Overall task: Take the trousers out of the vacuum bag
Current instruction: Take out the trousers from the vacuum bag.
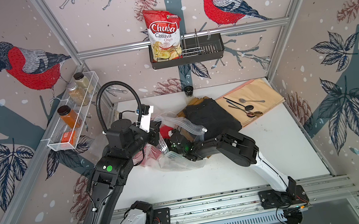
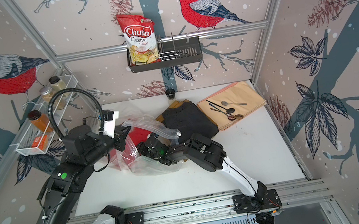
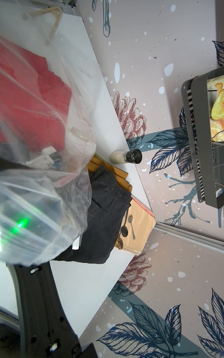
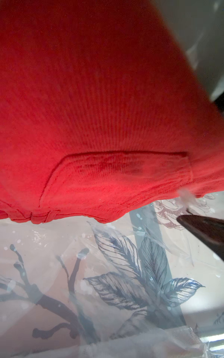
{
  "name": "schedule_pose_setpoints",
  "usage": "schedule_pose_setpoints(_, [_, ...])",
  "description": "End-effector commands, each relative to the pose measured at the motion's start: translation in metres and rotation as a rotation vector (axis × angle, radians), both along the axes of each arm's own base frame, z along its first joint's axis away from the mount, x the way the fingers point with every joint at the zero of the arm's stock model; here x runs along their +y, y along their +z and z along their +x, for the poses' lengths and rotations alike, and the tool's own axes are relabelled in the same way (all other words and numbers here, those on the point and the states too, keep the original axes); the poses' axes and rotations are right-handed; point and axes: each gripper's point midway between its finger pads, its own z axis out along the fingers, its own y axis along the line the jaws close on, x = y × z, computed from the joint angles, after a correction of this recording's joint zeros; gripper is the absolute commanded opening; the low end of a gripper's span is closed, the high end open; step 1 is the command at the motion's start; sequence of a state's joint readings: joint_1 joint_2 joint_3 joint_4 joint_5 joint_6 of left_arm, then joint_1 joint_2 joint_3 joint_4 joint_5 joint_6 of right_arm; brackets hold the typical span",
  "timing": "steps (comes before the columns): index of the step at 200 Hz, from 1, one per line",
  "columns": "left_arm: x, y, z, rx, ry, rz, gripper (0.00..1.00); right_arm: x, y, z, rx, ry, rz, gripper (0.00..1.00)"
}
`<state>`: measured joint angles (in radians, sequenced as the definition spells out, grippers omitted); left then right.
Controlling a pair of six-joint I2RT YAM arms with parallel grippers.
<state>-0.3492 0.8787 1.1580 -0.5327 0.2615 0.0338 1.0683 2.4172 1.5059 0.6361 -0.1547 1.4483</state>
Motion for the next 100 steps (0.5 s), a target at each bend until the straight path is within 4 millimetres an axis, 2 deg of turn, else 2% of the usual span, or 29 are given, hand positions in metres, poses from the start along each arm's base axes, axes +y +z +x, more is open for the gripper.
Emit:
schedule_pose_setpoints(1, [-0.006, 0.016, 0.000, -0.066, -0.036, -0.025, 0.00, -0.003, -0.015, 0.004, 0.017, -0.052, -0.057, 0.64])
schedule_pose_setpoints(49, [-0.007, 0.019, -0.003, -0.077, -0.047, -0.038, 0.00, 0.004, -0.017, 0.007, -0.014, -0.122, -0.047, 0.65])
schedule_pose_setpoints(100, [-0.007, 0.015, -0.006, -0.067, -0.049, -0.038, 0.00, 0.028, -0.016, 0.015, -0.028, -0.109, 0.070, 0.65])
